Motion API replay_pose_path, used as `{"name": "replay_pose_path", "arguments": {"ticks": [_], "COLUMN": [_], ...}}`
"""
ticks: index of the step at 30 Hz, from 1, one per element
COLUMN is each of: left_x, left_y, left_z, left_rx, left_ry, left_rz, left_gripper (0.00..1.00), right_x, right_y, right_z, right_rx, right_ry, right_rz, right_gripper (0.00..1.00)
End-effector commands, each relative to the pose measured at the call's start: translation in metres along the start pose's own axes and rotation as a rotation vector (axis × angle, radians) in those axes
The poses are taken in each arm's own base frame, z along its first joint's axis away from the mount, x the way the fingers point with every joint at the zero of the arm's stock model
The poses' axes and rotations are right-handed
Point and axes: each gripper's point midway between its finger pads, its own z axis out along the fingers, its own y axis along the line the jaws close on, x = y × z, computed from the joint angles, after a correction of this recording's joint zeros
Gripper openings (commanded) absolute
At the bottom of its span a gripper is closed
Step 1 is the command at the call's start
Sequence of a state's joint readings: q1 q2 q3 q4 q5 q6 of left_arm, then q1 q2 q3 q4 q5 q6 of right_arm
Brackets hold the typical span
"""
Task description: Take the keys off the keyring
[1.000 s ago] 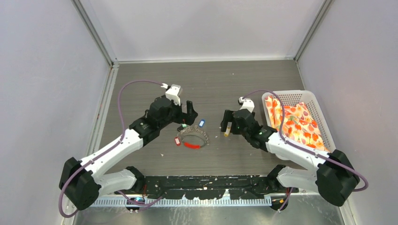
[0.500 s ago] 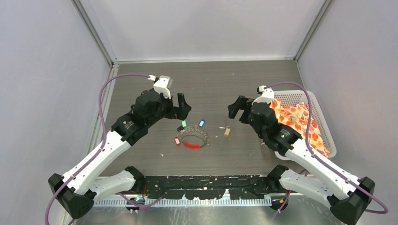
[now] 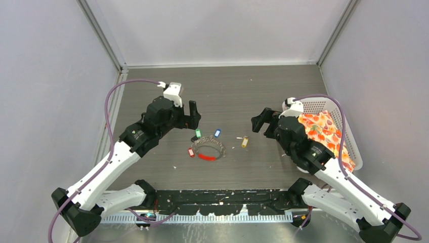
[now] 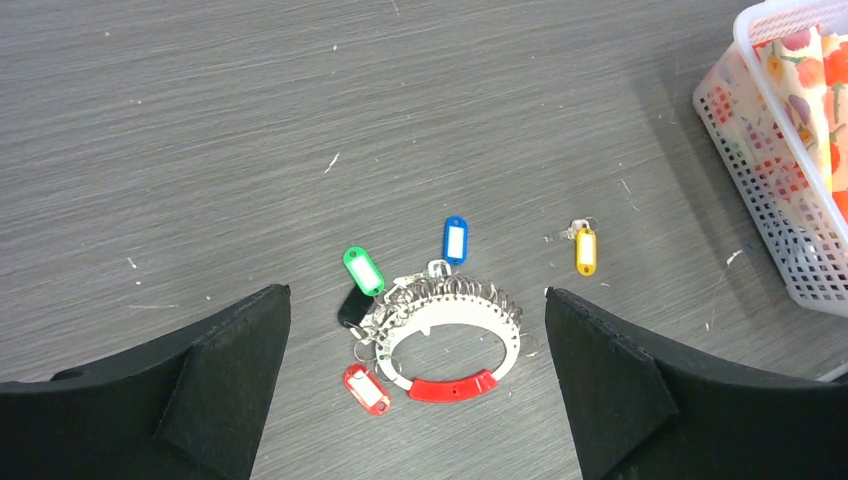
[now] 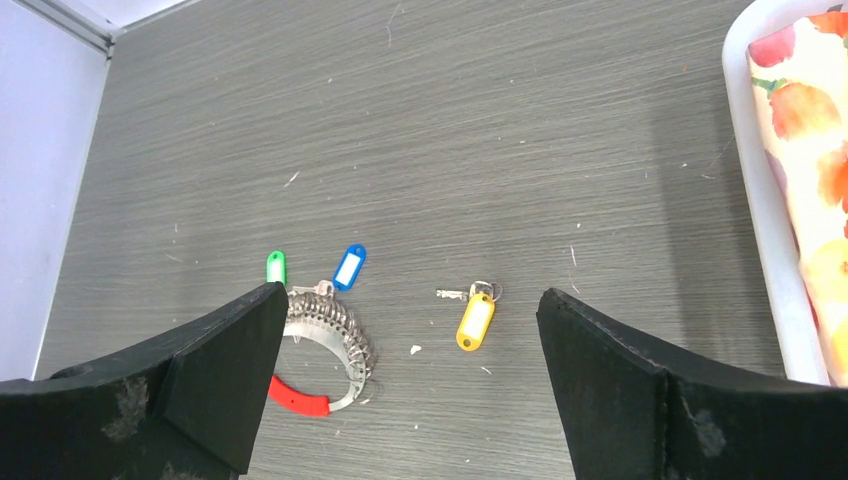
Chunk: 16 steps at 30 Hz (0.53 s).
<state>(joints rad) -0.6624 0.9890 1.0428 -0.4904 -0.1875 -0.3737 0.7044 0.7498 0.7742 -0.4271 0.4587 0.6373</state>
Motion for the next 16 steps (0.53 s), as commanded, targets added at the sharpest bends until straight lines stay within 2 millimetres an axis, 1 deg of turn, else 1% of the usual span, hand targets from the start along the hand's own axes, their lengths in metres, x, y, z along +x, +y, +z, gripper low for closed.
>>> {"name": "replay_pose_path", "arguments": {"ticks": [1, 6, 12, 16], "left_x": [-0.013, -0.013, -0.013, -0.014], "left_y": [0.006, 0.01, 0.014, 0.015], "left_z": [-0.002, -0.007, -0.014, -0.016], "left_rx": [-0.034, -0.048, -0.061, -0.067], "left_ry": [-0.047, -0.051, -0.053, -0.056], "left_rz": [-0.009, 0.002, 0.012, 0.014], "left_gripper": [1.0, 1.0, 1.0, 1.0], "right_x": [-0.015, -0.017, -0.015, -0.016], "right_y": [0.005, 0.009, 0.002, 0.002], "right_z": [-0.005, -0.002, 0.004, 0.005], "right_rx": [-0.013, -0.023, 0.022, 0.028], "right_ry": [-0.028, -0.035, -0.031, -0.043], "right_rz": [-0.018, -0.023, -0.036, -0.027], "right_gripper": [1.0, 1.0, 1.0, 1.0]}}
